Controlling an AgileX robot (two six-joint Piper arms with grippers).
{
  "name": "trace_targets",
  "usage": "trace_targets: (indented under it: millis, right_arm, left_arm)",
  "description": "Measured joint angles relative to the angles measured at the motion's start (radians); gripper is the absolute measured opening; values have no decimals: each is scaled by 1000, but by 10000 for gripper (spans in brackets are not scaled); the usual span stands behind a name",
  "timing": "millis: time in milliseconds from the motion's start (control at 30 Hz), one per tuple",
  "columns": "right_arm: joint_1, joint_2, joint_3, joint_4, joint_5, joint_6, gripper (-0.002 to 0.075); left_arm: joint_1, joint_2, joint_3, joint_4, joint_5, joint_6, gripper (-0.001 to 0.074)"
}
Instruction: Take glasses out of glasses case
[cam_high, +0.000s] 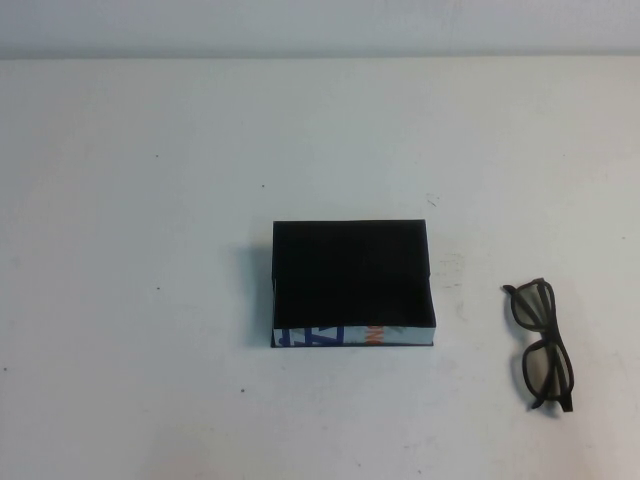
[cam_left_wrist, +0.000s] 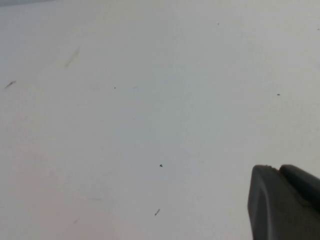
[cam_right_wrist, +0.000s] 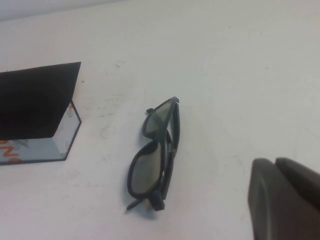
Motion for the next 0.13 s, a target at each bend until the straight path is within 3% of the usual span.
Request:
trace_targets:
  millis: [133]
  right_arm:
    - [0,0,0,5,0,0,-16]
  left_arm:
    - [0,0,0,0,0,0,-5]
